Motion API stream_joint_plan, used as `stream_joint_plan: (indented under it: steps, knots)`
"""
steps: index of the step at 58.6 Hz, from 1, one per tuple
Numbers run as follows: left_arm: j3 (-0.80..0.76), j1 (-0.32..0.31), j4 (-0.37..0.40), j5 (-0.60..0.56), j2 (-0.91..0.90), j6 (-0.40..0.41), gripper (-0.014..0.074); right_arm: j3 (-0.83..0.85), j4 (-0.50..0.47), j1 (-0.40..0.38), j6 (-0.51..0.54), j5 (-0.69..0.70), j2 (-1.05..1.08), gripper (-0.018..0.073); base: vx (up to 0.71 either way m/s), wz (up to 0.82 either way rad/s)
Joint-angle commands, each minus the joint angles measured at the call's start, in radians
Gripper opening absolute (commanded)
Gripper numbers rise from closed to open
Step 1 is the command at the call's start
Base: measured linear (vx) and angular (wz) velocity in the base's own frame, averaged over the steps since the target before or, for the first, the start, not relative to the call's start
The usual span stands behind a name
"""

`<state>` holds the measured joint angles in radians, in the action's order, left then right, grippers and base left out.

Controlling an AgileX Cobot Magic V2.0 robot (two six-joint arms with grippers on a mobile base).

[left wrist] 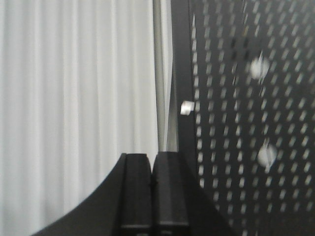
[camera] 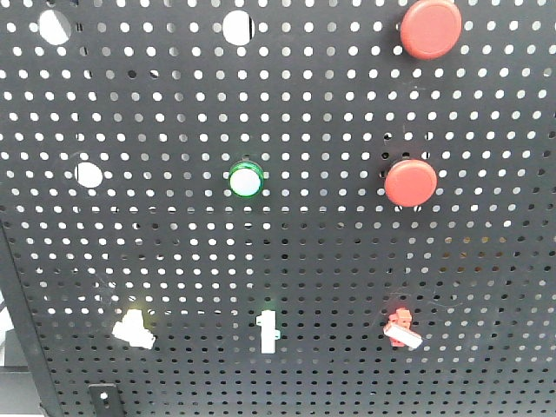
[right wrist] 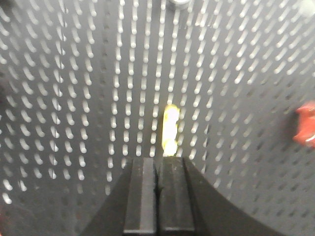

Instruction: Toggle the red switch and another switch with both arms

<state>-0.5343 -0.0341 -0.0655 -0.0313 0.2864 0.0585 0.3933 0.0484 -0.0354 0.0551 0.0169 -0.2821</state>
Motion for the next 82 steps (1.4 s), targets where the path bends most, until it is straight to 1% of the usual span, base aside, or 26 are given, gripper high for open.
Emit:
stream_joint_plan:
  steps: [1,7,11,19,25,32,37,43,49,52,56,76,82]
  knots:
    - [-0.033,0.001,0.001,-0.016,0.082,0.012,0.0002,0.035,0.007,-0.007,0.006,0.102,-0.059,-0.0006,0.0,0.0]
    - [-0.033,0.001,0.001,0.039,0.137,0.012,0.0002,0.035,0.007,-0.007,0.006,0.105,-0.102,-0.0006,0.0,0.0]
    - [-0.033,-0.003,0.002,0.048,0.165,0.012,0.0002,0.035,0.006,-0.007,0.006,0.105,-0.117,-0.0006,0.0,0.0]
    - [-0.033,-0.043,0.009,0.046,0.213,0.012,0.0002,0.035,0.006,-0.007,0.006,0.105,-0.122,-0.0006,0.0,0.0]
    - [-0.032,-0.103,0.012,0.044,0.26,0.012,0.0002,0.035,0.006,-0.007,0.006,0.105,-0.122,-0.0006,0.0,0.0]
    - [-0.032,-0.203,0.009,0.016,0.322,0.011,0.0002,0.035,0.006,-0.007,0.006,0.105,-0.121,-0.0006,0.0,0.0]
    - [-0.032,-0.27,0.008,-0.008,0.376,-0.018,0.0002,0.035,0.006,-0.007,0.006,0.105,-0.121,-0.0006,0.0,0.0]
    - [-0.033,-0.343,0.008,-0.083,0.461,-0.058,0.0002,0.035,0.004,-0.007,0.005,0.102,-0.121,-0.0006,0.0,0.0]
    - [-0.037,-0.388,0.008,-0.172,0.533,-0.058,0.0002,0.035,0.004,-0.007,0.005,0.1,-0.121,-0.0006,0.0,0.0]
    - [-0.041,-0.397,0.008,-0.209,0.557,-0.058,0.0002,0.035,0.004,-0.007,0.005,0.101,-0.121,-0.0006,0.0,0.0]
    - [-0.053,-0.399,0.008,-0.229,0.591,-0.058,0.0002,0.035,0.004,-0.007,0.005,0.101,-0.121,-0.0006,0.0,0.0]
    - [-0.12,-0.399,0.008,-0.225,0.696,-0.047,0.0002,0.035,0.003,-0.007,0.005,0.1,-0.121,-0.0006,0.0,0.0]
    - [-0.12,-0.399,0.008,-0.194,0.701,-0.047,0.0002,0.035,0.003,-0.007,0.005,0.1,-0.121,-0.0006,0.0,0.0]
